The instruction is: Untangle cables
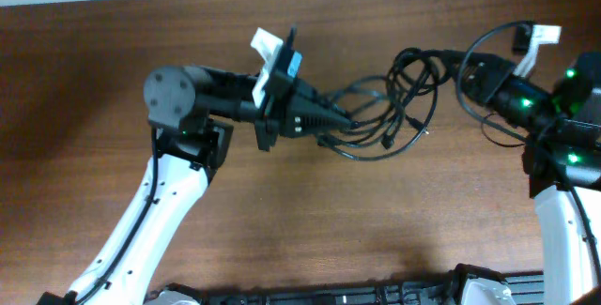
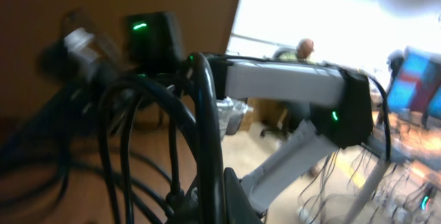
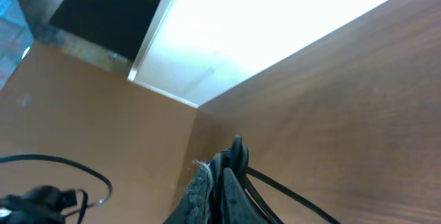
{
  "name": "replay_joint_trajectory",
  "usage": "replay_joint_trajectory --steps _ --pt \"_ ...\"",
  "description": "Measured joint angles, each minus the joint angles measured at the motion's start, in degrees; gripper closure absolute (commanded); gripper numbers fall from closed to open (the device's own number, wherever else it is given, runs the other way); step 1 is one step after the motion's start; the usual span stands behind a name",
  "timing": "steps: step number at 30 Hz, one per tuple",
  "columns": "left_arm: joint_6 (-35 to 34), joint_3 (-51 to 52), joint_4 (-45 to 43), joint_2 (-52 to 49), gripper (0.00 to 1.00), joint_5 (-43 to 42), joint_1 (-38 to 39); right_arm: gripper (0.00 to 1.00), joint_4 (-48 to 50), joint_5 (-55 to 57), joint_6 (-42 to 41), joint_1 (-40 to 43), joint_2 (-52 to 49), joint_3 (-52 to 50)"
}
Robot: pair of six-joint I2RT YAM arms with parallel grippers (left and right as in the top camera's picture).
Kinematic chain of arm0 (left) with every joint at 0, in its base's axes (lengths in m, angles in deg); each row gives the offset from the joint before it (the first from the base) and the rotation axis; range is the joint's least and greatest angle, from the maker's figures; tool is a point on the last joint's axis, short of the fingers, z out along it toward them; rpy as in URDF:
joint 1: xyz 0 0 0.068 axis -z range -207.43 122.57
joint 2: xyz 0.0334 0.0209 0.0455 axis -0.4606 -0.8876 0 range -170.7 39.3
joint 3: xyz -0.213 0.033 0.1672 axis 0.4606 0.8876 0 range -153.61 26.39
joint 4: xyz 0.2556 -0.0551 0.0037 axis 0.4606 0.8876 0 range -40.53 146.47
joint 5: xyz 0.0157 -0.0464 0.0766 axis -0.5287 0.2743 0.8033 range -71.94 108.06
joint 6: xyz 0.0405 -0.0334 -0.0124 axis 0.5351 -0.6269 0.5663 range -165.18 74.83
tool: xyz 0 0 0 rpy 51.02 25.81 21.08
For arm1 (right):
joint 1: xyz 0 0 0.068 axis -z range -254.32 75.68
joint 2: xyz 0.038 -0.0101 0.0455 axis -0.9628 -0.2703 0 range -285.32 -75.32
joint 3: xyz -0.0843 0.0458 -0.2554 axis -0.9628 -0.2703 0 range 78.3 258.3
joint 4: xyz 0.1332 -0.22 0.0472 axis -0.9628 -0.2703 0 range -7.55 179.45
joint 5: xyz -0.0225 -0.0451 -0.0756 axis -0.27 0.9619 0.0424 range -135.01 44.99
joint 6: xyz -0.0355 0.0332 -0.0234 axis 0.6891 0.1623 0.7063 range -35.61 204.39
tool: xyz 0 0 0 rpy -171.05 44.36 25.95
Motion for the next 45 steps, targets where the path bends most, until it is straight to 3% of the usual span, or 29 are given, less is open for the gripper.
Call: replay_joint_trajectory --steps 3,4,8,9,18,27,38,45 --pt "-0.3 0.0 10.2 0.0 0.84 3.5 -2.0 0.96 1.3 -1.1 0.2 2.3 0.0 0.0" --pt "-0.4 0.0 14.0 0.0 0.74 5.1 -2.6 0.96 2.0 -1.3 0.2 2.8 0.0 0.0" --pt "-1.0 0.1 27.7 0.0 0.21 12.3 -3.4 0.96 5.6 -2.6 0.4 3.2 0.0 0.0" --pt "-1.2 0.1 30.3 0.0 0.01 13.8 -3.4 0.96 6.8 -3.1 0.4 3.2 -0.1 0.0" --pt "-1.4 0.1 32.9 0.0 0.01 17.7 -3.4 0.96 11.9 -6.6 0.8 3.2 -0.2 0.0" --pt "-1.4 0.1 32.9 0.0 0.01 18.2 -1.7 0.96 25.6 -18.6 1.1 3.3 -0.2 0.0" --pt "-1.4 0.1 32.9 0.0 0.01 27.2 10.4 0.96 25.9 -21.6 1.2 3.3 -0.2 0.0" --pt "-2.5 0.1 32.9 0.0 0.01 34.6 13.5 0.96 25.9 -22.2 -0.5 3.3 -0.2 0.0"
